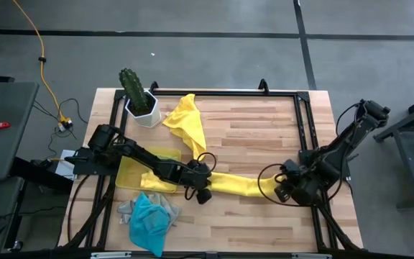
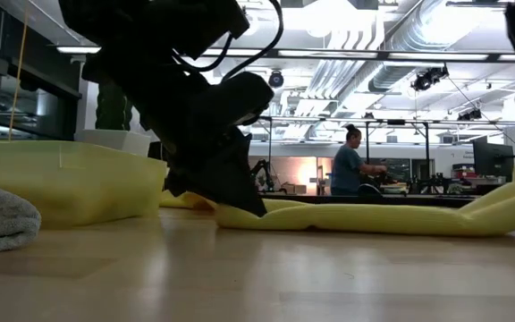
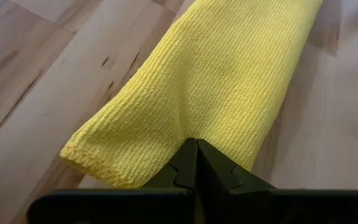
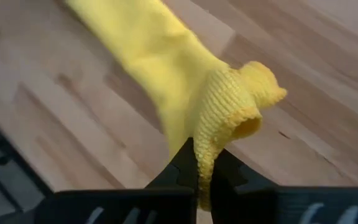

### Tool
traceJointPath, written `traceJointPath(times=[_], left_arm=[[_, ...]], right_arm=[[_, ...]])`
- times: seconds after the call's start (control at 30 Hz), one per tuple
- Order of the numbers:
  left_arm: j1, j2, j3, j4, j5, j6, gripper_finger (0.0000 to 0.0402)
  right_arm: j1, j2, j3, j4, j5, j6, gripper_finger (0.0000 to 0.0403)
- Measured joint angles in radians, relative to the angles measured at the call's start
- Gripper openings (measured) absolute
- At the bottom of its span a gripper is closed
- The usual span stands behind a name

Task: Fold microfiber towels
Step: Fold the right yellow microfiber towel

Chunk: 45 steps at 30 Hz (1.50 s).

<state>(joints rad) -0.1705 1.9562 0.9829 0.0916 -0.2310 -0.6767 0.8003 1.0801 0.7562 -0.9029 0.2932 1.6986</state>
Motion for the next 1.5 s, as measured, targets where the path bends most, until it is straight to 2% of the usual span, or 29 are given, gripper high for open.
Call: traceJointPath(times=[0.23,0.5,0.6,0.73,1.0,1.1,1.17,1.5], left_arm=[[0.003,0.012,0.0,0.058,0.043,-0.008,0.0],[0.02,-0.025,0.035,0.053,0.182,0.045,0.0],[0.021,-0.048,0.048,0.029,0.205,0.073,0.0],[0.021,-0.119,0.05,-0.038,0.2,0.116,0.0],[0.007,-0.274,0.049,-0.438,0.089,0.139,0.0],[-0.002,-0.272,0.034,-0.467,0.088,0.133,0.0],[-0.004,-0.248,0.028,-0.422,0.102,0.12,0.0],[-0.002,-0.154,0.031,-0.357,0.081,0.01,0.0]], right_arm=[[-0.118,0.024,0.0,0.19,0.037,-0.138,0.0],[-0.25,0.143,-0.001,0.434,0.049,-0.296,0.0],[-0.284,0.196,-0.001,0.527,0.049,-0.343,0.0],[-0.312,0.255,-0.001,0.658,0.05,-0.39,0.0],[-0.355,0.354,-0.003,0.884,0.071,-0.454,0.0],[-0.37,0.395,-0.003,0.979,0.07,-0.478,0.0],[-0.376,0.421,-0.003,1.03,0.069,-0.495,0.0],[-0.395,0.508,-0.002,1.137,0.029,-0.496,0.0]])
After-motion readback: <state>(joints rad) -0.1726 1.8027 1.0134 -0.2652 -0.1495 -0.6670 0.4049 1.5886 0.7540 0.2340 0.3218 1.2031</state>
